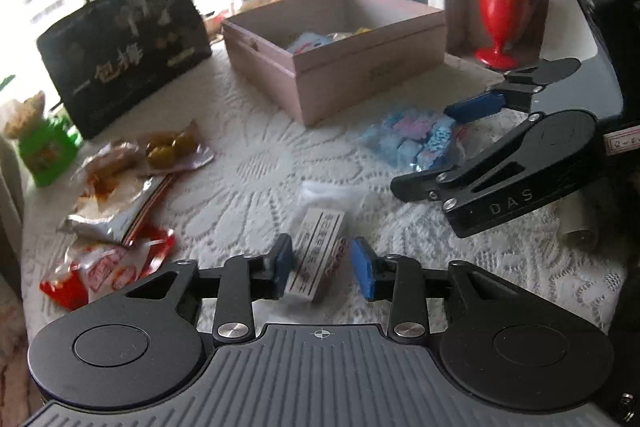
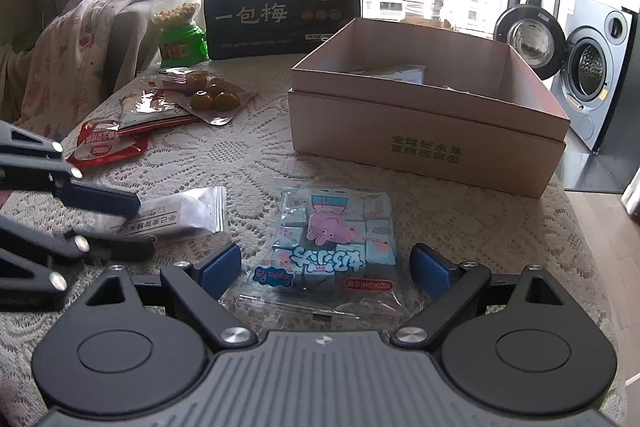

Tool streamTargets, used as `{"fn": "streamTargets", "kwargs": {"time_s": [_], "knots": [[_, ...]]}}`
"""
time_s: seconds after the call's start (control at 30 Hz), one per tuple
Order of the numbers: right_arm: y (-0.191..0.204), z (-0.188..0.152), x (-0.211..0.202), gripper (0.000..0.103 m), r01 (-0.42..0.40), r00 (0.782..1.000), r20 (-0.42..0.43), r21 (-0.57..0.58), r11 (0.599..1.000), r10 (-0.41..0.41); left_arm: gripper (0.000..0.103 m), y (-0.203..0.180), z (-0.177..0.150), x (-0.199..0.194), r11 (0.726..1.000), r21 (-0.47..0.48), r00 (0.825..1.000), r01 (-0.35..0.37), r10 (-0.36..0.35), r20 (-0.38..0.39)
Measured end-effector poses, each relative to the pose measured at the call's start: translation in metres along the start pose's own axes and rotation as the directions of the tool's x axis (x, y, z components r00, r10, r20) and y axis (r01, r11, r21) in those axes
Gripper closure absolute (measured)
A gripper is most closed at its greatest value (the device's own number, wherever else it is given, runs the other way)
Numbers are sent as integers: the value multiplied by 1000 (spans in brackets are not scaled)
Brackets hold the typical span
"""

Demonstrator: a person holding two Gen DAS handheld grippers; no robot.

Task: Organize snacks
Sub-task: 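Carry the blue candy bag and the clear packet toward the pink box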

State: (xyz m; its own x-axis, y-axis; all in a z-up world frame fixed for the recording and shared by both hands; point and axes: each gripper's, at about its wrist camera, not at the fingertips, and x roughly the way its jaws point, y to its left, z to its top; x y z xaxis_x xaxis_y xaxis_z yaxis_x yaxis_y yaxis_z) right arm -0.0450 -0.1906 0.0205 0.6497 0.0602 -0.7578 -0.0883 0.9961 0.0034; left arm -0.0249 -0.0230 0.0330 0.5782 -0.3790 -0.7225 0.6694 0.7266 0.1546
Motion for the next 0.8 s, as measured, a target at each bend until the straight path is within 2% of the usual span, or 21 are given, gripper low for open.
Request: {"fn": "streamTargets", "kwargs": {"time_s": [0.1,0.13,0.3,0.43,0.63,0.8], "knots": [[0,0,0,11,-2,1000,1,3,1000,2,48,-4,4,4,999,-7,999,49,-49,-4],[0,0,0,11,-2,1000,1,3,1000,2,48,-5,4,5,998,-8,999,55,-55,-2],[-1,0,0,11,-5,1000,3,8,1000,5,48,-3,6,5,998,-22,998,55,-55,11],[-2,0,0,11,-4,1000,6,12,1000,4,48,14,3,11,998,-70,1000,2,0,23],[1,-1,0,13,21,1000,5,-2,1000,-21,50,24,1,18,994,-103,999,40,-39,11],[3,0,0,15,36,999,9,-8,999,-36,50,26,-1,19,981,-192,1000,29,-27,13]]}}
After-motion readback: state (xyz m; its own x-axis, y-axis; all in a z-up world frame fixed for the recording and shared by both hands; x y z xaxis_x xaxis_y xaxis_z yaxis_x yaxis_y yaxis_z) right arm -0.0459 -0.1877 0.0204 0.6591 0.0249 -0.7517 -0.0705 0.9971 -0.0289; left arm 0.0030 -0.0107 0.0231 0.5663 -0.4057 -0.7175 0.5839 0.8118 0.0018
